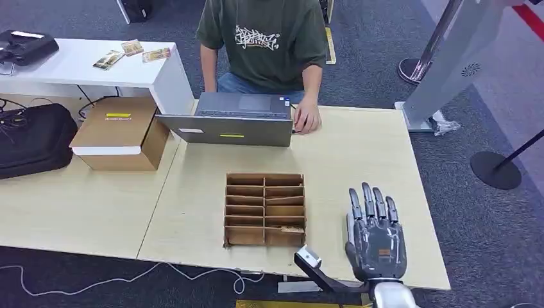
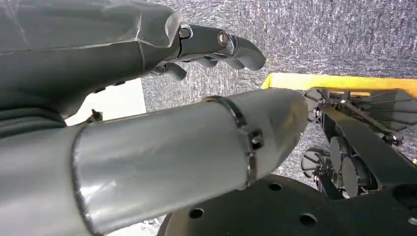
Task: Pass the card to the sensor for recognition and then transmit it.
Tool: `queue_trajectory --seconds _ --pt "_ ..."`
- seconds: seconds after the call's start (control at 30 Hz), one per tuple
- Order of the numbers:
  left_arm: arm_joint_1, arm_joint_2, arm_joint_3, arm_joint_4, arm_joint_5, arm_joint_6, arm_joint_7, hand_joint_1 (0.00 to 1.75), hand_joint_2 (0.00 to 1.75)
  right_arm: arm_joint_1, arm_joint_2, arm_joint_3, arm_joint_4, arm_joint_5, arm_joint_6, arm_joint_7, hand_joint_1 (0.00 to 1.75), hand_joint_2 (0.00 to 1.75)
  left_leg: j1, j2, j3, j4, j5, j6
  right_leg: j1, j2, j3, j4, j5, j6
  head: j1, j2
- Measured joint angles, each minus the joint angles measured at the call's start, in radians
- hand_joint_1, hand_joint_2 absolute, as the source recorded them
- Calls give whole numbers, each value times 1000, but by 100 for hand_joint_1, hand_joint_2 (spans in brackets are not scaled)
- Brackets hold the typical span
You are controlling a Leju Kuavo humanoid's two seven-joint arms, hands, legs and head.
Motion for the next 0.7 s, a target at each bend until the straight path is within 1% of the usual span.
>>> queue_trajectory --seconds 0.17,0.33,0.5,0.7 --pt "0 -3 7 1 0 4 13 0 0 18 11 17 -1 0 1 0 0 175 0 0 0 0 0 0 0 0 0 0 0 0 0 0" --pt "-1 -5 18 3 -1 5 13 0 0 40 44 44 5 0 -2 -3 0 175 0 0 0 0 0 0 0 0 0 0 0 0 0 0" --pt "-3 -5 18 3 0 7 28 0 0 59 102 49 31 0 4 -43 0 175 0 0 0 0 0 0 0 0 0 0 0 0 0 0" --pt "-5 -6 23 3 0 11 30 0 0 60 163 48 75 0 -3 -95 0 175 0 0 0 0 0 0 0 0 0 0 0 0 0 0"
